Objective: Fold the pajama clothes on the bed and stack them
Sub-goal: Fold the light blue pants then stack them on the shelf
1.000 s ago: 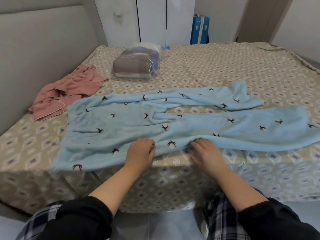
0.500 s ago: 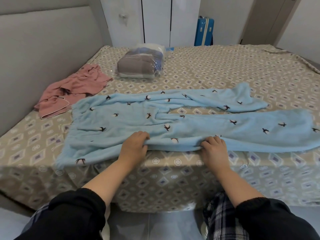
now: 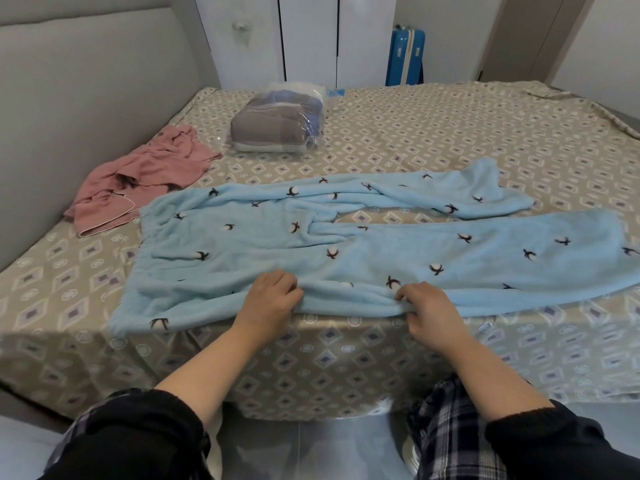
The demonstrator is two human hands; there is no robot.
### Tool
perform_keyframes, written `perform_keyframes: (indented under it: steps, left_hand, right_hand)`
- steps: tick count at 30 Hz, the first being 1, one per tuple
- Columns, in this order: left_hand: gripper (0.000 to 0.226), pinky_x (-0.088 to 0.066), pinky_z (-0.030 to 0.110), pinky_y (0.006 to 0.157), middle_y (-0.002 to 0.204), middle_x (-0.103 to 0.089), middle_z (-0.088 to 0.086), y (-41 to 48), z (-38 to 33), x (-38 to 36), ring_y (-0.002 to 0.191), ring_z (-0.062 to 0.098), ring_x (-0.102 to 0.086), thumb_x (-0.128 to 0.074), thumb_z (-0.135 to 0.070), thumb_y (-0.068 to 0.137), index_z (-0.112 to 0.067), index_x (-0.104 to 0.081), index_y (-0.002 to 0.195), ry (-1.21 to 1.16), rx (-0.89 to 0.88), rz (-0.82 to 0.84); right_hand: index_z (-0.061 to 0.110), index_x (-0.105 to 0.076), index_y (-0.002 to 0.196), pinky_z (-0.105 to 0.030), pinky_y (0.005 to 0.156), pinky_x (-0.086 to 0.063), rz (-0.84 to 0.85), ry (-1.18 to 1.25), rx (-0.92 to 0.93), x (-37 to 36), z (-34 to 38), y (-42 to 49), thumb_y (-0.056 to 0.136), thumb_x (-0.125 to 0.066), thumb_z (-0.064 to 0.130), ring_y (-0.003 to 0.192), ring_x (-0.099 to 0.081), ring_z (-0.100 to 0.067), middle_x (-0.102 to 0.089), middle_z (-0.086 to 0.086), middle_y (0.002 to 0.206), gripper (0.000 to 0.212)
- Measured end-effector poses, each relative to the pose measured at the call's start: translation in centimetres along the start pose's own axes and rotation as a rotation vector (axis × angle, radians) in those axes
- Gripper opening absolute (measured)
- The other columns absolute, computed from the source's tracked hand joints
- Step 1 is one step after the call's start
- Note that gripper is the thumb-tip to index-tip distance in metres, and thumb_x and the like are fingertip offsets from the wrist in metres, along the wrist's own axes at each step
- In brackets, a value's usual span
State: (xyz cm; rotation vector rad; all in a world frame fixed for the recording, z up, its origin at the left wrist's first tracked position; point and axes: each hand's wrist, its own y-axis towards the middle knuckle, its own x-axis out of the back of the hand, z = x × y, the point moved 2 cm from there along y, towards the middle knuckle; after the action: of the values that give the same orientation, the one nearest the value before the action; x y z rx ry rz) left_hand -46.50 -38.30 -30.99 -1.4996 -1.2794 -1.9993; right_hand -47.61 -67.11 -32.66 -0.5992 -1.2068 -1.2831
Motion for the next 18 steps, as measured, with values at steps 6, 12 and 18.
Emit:
perform_keyframes:
  steps: [6,12,18]
  left_hand:
    - [0.024,-0.049,0.037,0.062,0.077,-0.061,0.007,-0.1,-0.2,-0.6,0.072,0.03,-0.06,-0.086,-0.013,0.062,-0.008,-0.07,0.08,-0.073,0.11,0.099]
    - [0.022,-0.047,0.039,0.055,0.066,-0.057,0.008,0.7,-0.2,-0.3,0.065,0.031,-0.056,-0.083,0.001,0.058,-0.006,-0.063,0.064,-0.159,0.109,0.095]
    - [0.015,-0.041,0.031,0.069,0.075,-0.058,-0.002,0.8,0.3,0.7,0.08,0.019,-0.053,-0.073,-0.009,0.074,-0.014,-0.06,0.068,-0.331,0.072,0.395]
  right_hand:
    - [0.008,-0.07,0.093,-0.036,0.069,-0.042,-0.05,0.007,0.05,-0.2,0.1,-0.1,0.085,-0.071,0.022,0.076,-0.054,-0.025,-0.061,-0.005,0.078,0.017]
    - [0.006,-0.067,0.072,-0.038,0.06,-0.044,-0.008,-0.055,0.07,-0.9,0.4,0.1,0.072,-0.078,0.005,0.07,-0.055,-0.034,-0.059,-0.01,0.073,0.011]
    - [0.007,-0.048,0.07,-0.038,0.061,-0.035,-0.131,0.156,0.025,0.5,0.9,-0.1,0.078,-0.056,-0.004,0.07,-0.044,-0.025,-0.048,-0.005,0.072,0.016]
